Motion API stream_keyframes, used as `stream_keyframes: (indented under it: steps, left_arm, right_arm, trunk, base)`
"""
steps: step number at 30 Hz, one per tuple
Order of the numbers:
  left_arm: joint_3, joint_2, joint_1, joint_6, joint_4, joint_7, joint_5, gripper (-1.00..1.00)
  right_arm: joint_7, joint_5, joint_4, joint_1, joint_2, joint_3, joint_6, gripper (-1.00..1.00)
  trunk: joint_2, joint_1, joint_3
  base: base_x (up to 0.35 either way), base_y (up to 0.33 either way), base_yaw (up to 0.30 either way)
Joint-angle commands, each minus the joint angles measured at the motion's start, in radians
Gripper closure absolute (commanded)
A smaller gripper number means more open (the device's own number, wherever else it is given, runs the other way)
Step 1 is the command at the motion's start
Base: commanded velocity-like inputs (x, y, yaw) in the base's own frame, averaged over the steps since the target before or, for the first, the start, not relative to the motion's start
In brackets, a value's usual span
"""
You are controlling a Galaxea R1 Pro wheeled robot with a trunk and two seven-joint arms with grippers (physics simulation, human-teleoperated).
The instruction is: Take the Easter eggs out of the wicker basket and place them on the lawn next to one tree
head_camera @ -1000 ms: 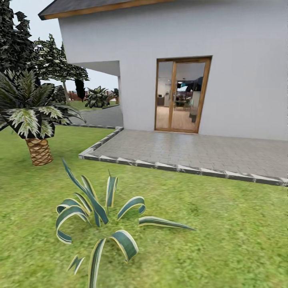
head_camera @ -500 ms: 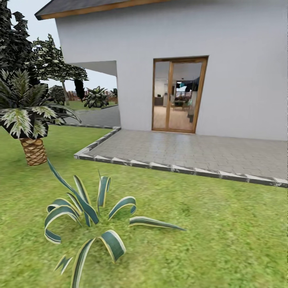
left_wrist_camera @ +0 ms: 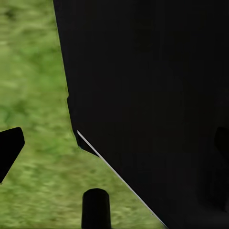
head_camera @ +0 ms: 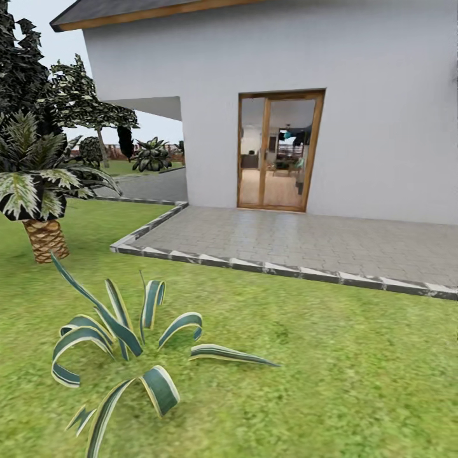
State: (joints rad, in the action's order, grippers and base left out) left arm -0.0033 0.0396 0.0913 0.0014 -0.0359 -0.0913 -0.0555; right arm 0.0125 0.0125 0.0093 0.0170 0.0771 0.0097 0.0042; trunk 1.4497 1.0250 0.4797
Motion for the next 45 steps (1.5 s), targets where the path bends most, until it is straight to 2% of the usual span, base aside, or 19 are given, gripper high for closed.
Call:
stream_keyframes:
  steps: [1, 45]
  left_arm:
    - [0.0, 0.0, 0.001, 0.0, -0.002, -0.002, -0.006, -1.0]
    - [-0.001, 0.0, 0.001, 0.0, -0.002, -0.002, -0.006, -1.0]
  right_arm:
    - [0.001, 0.001, 0.0, 0.0, 0.001, 0.0, 0.0, -1.0]
    - [0.001, 0.001, 0.003, 0.0, 0.001, -0.001, 0.0, -1.0]
  trunk:
    - [0.0, 0.0, 0.001]
    - [0.0, 0.0, 0.001]
  base:
    - [0.0, -0.3, 0.0]
    - [0.0, -0.3, 0.0]
